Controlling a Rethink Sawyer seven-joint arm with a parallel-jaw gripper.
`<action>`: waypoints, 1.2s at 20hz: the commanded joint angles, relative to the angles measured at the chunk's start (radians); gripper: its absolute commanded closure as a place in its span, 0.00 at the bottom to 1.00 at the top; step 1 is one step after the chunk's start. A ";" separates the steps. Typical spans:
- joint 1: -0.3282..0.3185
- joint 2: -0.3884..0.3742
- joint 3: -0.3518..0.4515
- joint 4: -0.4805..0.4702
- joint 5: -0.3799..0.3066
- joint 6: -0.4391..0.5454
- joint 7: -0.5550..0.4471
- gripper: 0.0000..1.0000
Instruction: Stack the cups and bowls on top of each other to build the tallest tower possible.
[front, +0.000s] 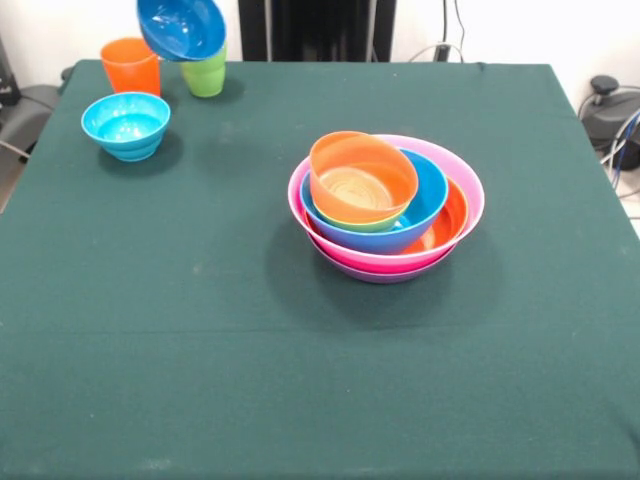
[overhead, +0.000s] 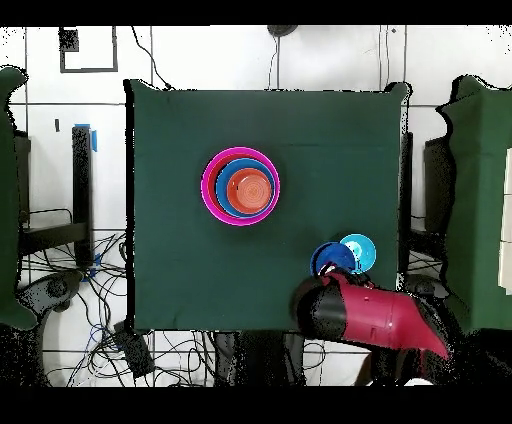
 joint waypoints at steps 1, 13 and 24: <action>0.105 0.004 -0.032 -0.019 -0.035 0.070 0.076 1.00; -0.165 -0.113 0.226 0.069 -0.013 0.169 -0.272 1.00; -0.066 -0.111 0.167 0.096 -0.149 0.095 -0.069 1.00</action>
